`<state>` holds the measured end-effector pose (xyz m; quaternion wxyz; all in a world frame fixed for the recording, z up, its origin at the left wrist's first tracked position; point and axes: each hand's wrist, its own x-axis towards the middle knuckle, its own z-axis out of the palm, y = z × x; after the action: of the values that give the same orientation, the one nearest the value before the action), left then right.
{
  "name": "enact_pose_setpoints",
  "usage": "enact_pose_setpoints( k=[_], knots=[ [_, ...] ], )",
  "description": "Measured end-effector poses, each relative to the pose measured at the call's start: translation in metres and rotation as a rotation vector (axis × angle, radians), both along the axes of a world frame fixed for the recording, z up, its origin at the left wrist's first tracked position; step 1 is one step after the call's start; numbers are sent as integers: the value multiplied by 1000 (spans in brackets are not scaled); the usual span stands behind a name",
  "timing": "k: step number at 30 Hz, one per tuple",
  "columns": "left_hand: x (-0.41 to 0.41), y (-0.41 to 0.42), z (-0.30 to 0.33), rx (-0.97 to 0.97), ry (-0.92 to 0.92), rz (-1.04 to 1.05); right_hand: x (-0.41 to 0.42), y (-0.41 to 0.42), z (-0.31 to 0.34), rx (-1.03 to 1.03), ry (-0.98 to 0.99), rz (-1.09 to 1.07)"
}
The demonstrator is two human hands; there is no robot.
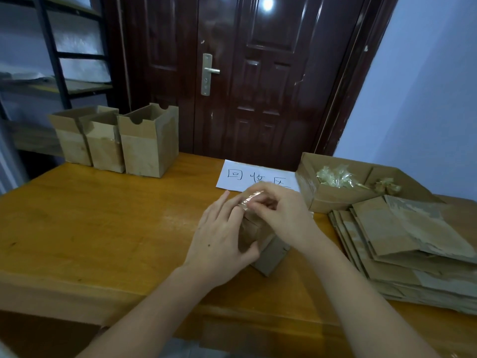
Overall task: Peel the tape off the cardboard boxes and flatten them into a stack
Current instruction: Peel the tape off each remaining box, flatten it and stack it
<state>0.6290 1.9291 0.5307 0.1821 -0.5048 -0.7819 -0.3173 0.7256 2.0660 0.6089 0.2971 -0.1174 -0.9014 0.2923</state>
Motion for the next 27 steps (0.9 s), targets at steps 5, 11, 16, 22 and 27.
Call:
enact_pose_setpoints(
  k=[5,11,16,22,27],
  knots=[
    [-3,-2,0,3,22,32,-6,2,13,-118,-187,-6],
    [-6,-1,-1,-39,-1,27,-15,-4,23,-174,-260,-85],
    [-13,-2,5,-75,75,23,-24,-9,25,-90,-252,-229],
    [-15,-3,18,-61,30,-21,-28,-16,8,421,-133,-292],
    [-16,-9,12,-46,-4,-72,-24,-13,9,-44,-110,-147]
  ],
)
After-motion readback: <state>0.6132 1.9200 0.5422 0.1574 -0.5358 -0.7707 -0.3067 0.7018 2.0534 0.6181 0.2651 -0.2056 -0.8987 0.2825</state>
